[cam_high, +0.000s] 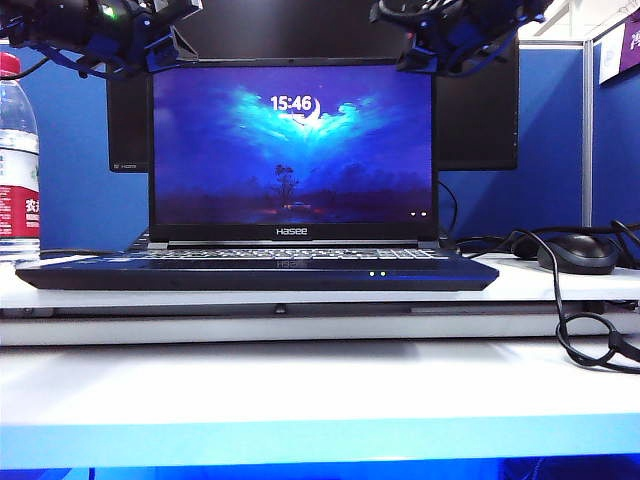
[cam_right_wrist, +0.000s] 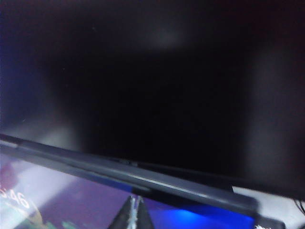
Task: Open the lid of the black laptop.
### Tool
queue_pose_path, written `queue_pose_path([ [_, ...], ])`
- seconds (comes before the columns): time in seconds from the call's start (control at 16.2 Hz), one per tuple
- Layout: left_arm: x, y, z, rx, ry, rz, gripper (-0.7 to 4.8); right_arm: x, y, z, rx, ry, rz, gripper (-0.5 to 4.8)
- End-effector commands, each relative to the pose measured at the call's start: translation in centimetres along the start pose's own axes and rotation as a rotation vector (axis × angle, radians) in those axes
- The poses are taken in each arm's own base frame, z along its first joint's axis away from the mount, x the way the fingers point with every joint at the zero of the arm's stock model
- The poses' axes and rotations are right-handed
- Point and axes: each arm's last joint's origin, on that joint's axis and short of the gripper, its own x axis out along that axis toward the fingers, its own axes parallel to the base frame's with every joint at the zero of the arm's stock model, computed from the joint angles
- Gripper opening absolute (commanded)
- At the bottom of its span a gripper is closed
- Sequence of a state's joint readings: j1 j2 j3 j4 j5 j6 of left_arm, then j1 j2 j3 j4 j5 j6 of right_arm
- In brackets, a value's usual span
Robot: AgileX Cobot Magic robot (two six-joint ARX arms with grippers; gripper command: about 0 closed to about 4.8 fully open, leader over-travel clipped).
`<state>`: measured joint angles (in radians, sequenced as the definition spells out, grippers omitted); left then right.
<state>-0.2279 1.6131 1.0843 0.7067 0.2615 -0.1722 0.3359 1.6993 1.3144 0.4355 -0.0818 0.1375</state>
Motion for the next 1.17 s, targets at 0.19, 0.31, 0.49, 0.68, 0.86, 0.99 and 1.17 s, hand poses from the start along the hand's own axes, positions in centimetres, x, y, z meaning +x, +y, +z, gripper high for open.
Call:
queue_pose_path([
  [0.19,0.0,-0.1,0.2,-0.009,0.0,-0.028,0.25,1.0,-0.7,1.0,-0.008,-0.102,-0.012,-0.01],
  [0.31,0.0,-0.1,0.1,-0.027,0.01,-0.041,0.26,0.9,-1.1,0.9,-0.01,-0.086,0.002,-0.01],
  [0.49,-0.3,-0.4,0.5,-0.092,0.034,-0.091,0.25,0.0,-0.3,1.7,-0.005,-0.022,0.092,-0.01],
  [0.68,-1.8,-1.1,3.2,-0.085,0.012,-0.096,0.15,-2.3,0.3,3.6,-0.004,0.007,0.128,-0.01],
  [0.86,-4.5,-2.4,6.3,-0.037,0.036,-0.097,0.15,-6.4,0.9,4.8,0.002,0.029,0.122,-0.01],
  [0.99,-6.6,-3.3,7.7,-0.019,0.035,-0.118,0.06,-10.0,1.7,4.8,-0.001,0.007,0.106,-0.01],
  [1.17,-13.1,-5.3,8.9,-0.013,0.01,-0.136,-0.06,-19.3,2.9,5.4,0.006,-0.1,0.102,-0.01],
])
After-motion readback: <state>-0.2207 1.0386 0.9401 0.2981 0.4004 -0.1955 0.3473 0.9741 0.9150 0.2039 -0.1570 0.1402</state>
